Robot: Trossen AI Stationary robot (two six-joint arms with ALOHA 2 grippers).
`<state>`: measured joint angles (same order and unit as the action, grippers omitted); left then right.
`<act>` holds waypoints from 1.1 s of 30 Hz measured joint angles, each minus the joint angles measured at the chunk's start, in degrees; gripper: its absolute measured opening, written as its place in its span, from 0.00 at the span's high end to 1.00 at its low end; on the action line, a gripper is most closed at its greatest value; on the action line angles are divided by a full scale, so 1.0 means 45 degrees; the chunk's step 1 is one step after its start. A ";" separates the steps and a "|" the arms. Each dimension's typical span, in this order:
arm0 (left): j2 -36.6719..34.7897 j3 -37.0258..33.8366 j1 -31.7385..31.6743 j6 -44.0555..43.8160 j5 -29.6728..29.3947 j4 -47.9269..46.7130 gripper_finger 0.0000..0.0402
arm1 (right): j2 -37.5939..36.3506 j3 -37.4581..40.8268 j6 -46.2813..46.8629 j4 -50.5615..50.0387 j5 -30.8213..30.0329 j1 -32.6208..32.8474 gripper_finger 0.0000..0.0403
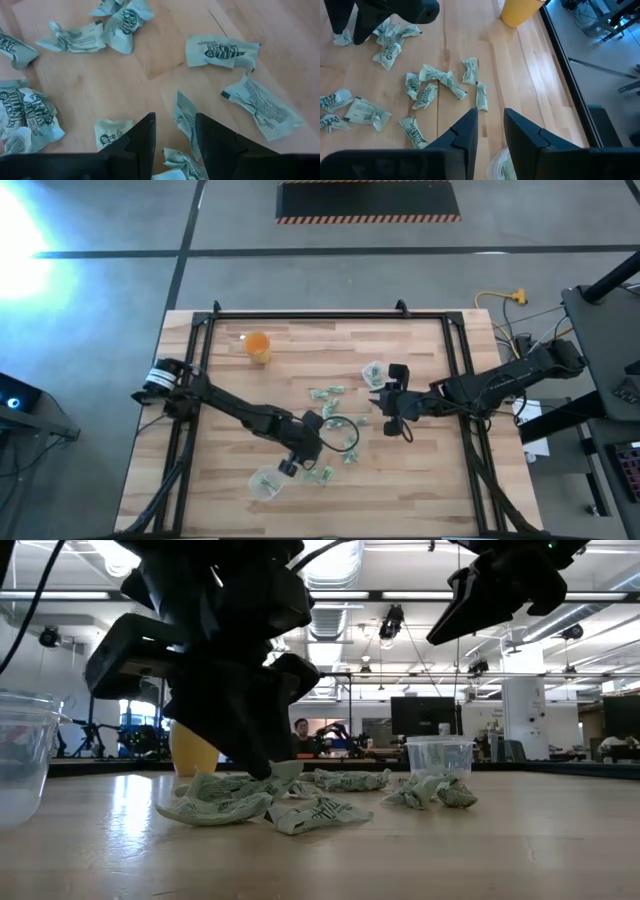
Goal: Pick and place Stevia / Truvia into bins
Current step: Put the green stevia packet into the bottom transparent container
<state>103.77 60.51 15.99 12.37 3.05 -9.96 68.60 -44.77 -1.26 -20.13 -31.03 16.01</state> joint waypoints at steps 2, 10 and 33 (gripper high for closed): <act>-0.0035 -0.0002 -0.0040 -0.0006 0.0101 0.0063 0.70 | 0.0000 0.0000 -0.0005 -0.0013 0.0000 0.0000 0.80; -0.0012 -0.0039 -0.0067 -0.0011 0.0335 -0.0015 0.76 | 0.0000 0.0000 0.0010 -0.0018 -0.0001 0.0000 0.83; -0.0388 -0.0113 -0.0137 0.0688 -0.0848 0.0185 1.00 | 0.0000 0.0000 0.0044 -0.0042 -0.0010 0.0000 0.84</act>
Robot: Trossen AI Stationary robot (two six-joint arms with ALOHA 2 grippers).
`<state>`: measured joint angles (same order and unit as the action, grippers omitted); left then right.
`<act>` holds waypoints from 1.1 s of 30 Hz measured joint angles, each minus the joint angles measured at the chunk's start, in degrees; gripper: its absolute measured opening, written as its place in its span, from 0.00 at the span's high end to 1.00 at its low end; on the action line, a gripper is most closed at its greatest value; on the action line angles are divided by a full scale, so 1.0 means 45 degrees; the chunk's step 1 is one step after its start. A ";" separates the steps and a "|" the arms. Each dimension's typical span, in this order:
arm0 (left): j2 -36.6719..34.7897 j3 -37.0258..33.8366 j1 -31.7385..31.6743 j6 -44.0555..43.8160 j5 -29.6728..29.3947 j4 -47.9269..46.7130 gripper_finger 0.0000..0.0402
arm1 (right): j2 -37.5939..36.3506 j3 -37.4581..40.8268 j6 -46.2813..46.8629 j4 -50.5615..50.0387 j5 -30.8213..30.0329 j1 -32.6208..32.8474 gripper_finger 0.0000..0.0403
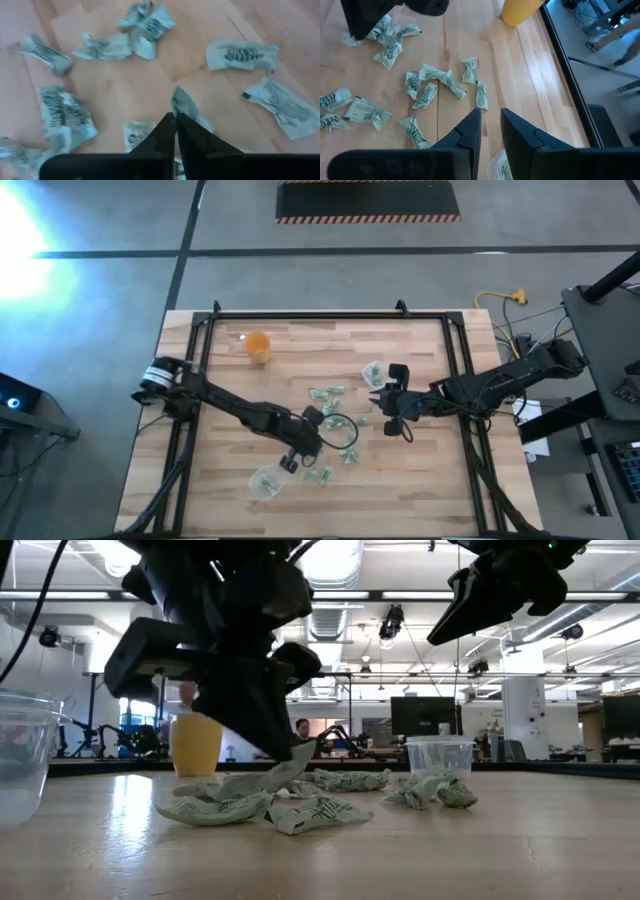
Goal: Pick and place Stevia / Truvia into bins
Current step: Put the green stevia packet into the bottom transparent container
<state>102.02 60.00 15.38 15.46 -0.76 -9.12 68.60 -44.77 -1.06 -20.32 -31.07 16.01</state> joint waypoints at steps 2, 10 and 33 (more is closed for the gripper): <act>-0.0192 -0.0011 0.0011 -0.0003 -0.0022 -0.0100 1.00 | 0.0000 0.0000 0.0000 -0.0002 0.0000 0.0000 0.84; -0.1559 -0.0147 0.0523 -0.0018 -0.0426 -0.0359 1.00 | 0.0000 0.0005 -0.0002 -0.0059 -0.0002 -0.0005 0.85; -0.4129 -0.1129 0.5598 -0.5508 -0.2946 -0.3886 1.00 | 0.0000 0.0049 -0.0106 -0.0028 -0.0010 -0.0010 0.86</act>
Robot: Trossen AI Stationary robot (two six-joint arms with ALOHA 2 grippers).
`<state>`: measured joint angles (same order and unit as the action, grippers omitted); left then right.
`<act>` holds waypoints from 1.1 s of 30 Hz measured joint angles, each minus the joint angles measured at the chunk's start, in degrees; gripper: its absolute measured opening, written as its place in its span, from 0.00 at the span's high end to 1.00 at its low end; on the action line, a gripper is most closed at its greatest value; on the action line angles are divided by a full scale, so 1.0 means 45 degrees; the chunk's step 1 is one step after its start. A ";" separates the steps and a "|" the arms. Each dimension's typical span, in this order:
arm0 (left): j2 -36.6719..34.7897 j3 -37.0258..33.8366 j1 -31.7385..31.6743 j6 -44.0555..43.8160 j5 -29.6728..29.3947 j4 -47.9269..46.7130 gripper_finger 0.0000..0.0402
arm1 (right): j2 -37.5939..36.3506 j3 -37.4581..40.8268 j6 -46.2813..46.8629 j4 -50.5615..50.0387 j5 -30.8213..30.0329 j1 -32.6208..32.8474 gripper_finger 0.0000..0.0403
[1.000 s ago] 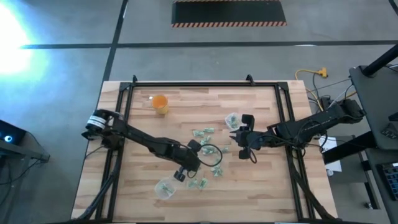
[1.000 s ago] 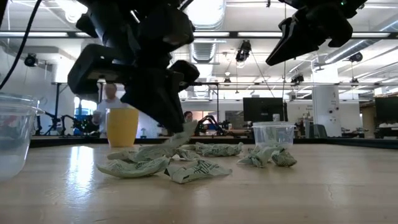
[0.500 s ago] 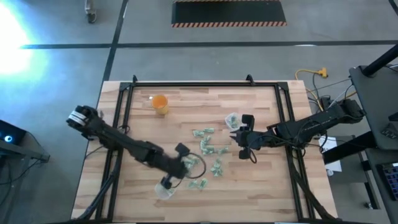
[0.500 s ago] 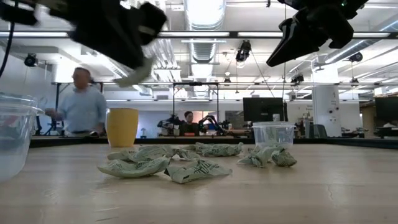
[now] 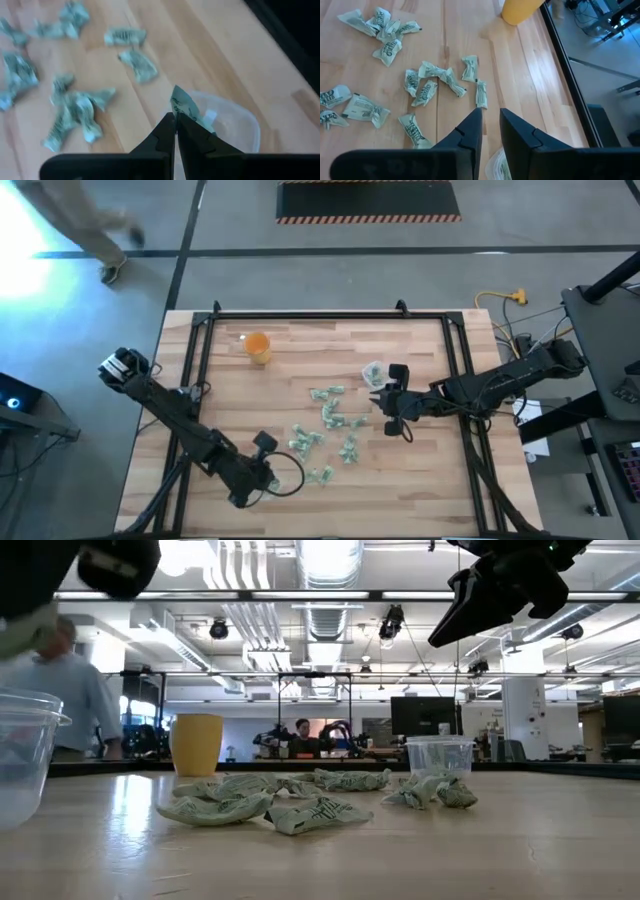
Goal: Pick and place Stevia / Truvia into bins
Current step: Put the green stevia packet into the bottom transparent container
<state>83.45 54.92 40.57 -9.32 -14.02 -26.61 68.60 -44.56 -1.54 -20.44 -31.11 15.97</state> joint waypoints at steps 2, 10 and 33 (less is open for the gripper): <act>0.0008 -0.0273 0.0008 -0.0508 0.0023 0.0102 1.00 | 0.0000 0.0000 0.0004 0.0013 0.0000 0.0000 0.86; -0.0006 -0.0626 0.0012 -0.1548 0.0049 0.0135 1.00 | 0.0003 0.0000 0.0224 0.0029 0.0000 0.0000 0.86; -0.0379 -0.0519 -0.0146 0.1252 -0.3687 0.0380 0.81 | 0.0005 0.0000 0.0247 0.0396 0.0000 0.0000 0.86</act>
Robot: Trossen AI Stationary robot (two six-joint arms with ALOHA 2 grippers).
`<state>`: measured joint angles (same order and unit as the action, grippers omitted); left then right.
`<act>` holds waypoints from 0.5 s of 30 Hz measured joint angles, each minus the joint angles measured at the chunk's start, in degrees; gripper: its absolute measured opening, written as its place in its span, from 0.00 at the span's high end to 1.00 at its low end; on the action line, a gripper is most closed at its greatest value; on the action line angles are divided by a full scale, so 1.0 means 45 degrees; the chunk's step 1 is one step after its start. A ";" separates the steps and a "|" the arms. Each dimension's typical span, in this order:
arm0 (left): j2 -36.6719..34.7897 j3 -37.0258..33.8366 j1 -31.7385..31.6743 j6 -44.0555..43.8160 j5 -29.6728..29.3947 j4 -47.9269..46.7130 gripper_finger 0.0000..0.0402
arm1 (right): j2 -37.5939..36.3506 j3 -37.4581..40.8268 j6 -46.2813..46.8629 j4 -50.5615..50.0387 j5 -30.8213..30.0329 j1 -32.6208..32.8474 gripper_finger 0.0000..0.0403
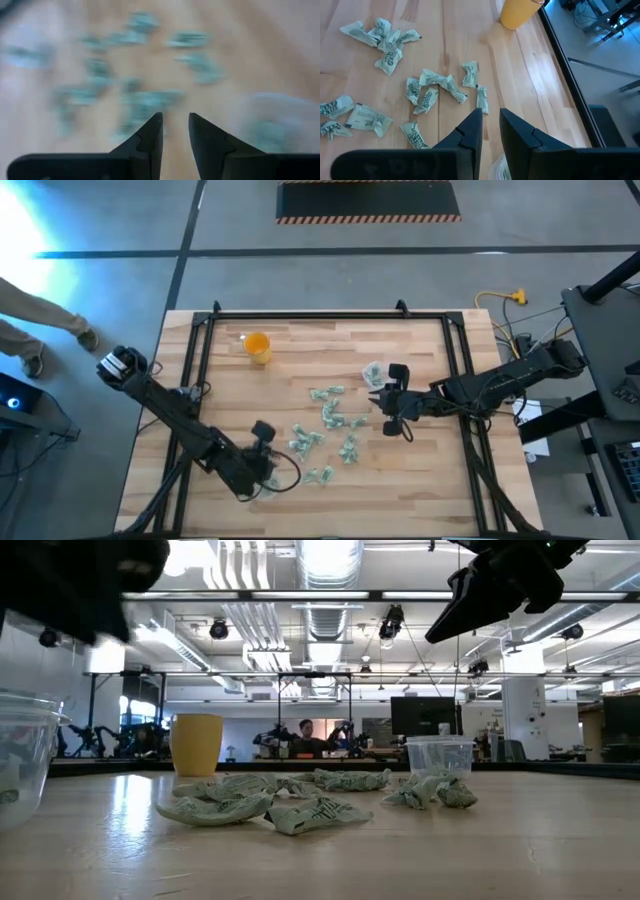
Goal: Pick and place Stevia / Truvia into bins
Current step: Put the green stevia packet into the bottom transparent container
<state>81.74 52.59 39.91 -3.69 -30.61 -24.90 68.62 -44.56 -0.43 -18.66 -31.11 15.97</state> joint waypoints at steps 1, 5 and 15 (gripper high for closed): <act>-0.0006 -0.0007 -0.0144 0.0411 -0.0459 0.0157 0.81 | -0.0002 0.0000 0.0002 0.0019 0.0000 0.0000 0.86; 0.0004 -0.0007 -0.0968 0.1440 -0.0366 0.1040 0.81 | 0.0000 0.0000 -0.0015 0.0018 0.0000 0.0000 0.86; 0.1079 -0.0114 -0.3478 0.1636 0.3747 0.2268 0.81 | 0.0000 0.0023 -0.0044 0.0027 0.0000 0.0000 0.86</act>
<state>86.60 52.07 24.26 3.67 -13.75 -14.69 68.62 -44.45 -0.62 -18.54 -31.11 15.97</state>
